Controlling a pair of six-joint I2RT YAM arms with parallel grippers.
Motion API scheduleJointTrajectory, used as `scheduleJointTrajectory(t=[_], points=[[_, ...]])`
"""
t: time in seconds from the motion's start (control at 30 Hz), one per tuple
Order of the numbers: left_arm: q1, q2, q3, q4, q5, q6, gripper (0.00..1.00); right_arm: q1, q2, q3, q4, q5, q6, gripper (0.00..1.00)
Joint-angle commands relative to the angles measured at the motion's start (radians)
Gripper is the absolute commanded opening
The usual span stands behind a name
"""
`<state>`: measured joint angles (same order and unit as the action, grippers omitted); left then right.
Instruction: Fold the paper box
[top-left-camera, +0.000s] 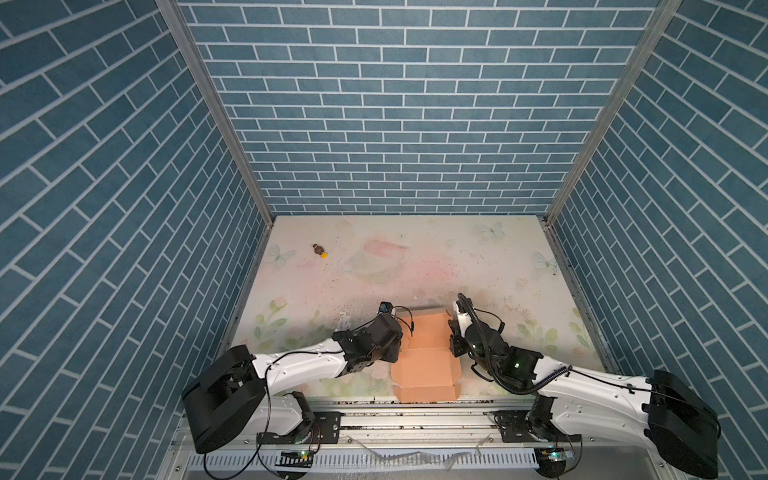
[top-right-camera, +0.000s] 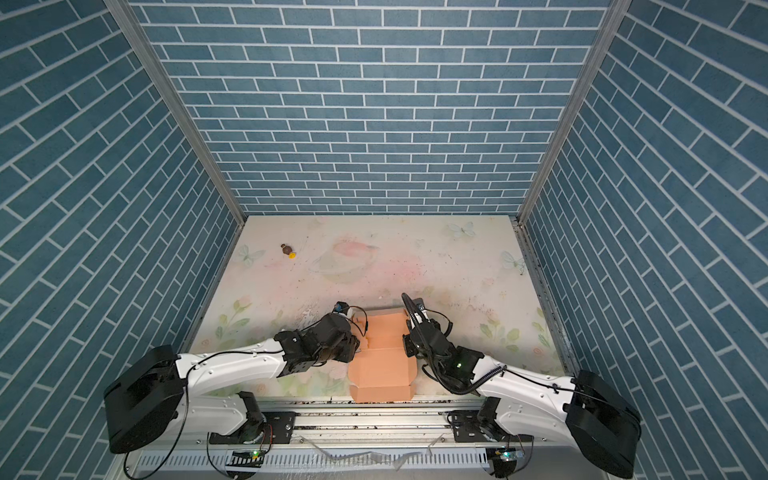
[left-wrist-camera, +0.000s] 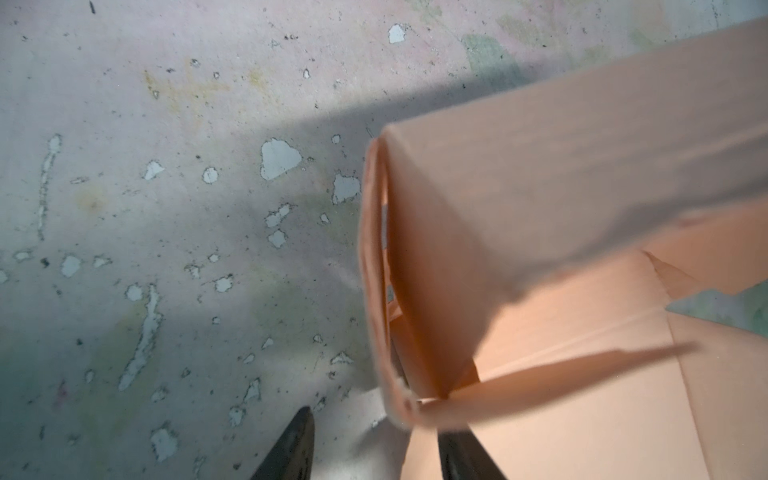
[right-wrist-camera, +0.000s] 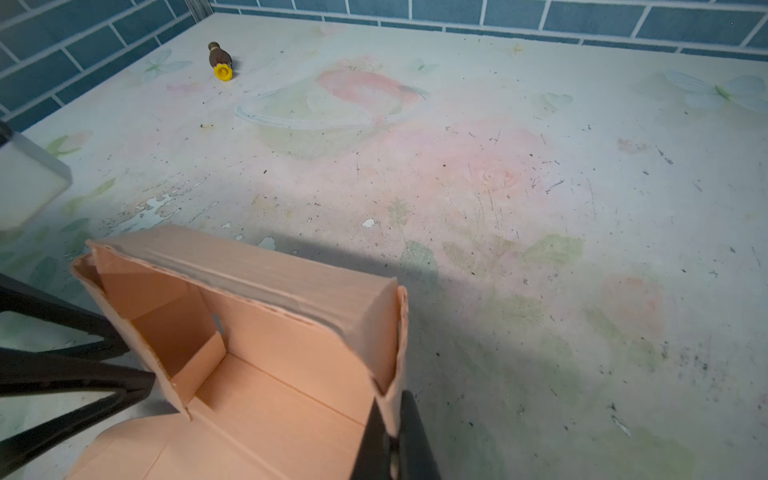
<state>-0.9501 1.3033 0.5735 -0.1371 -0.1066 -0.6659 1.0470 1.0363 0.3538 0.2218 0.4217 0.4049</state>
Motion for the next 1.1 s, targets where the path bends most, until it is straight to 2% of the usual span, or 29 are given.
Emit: scheduleJointTrajectory(t=[0.0,0.57,1.07], points=[[-0.01,-0.004,-0.01,0.006,-0.04,-0.006,0.5,0.032,-0.021,-0.037,0.095,0.026,-0.039,0.0],[-0.027,-0.041,-0.009,0.017,-0.082,-0.008,0.52,0.075,-0.028,-0.068,0.126,0.066,-0.051,0.0],[-0.027,0.008,0.019,0.109,-0.076,0.008,0.46,0.085,-0.053,-0.078,0.124,0.079,-0.055,0.0]])
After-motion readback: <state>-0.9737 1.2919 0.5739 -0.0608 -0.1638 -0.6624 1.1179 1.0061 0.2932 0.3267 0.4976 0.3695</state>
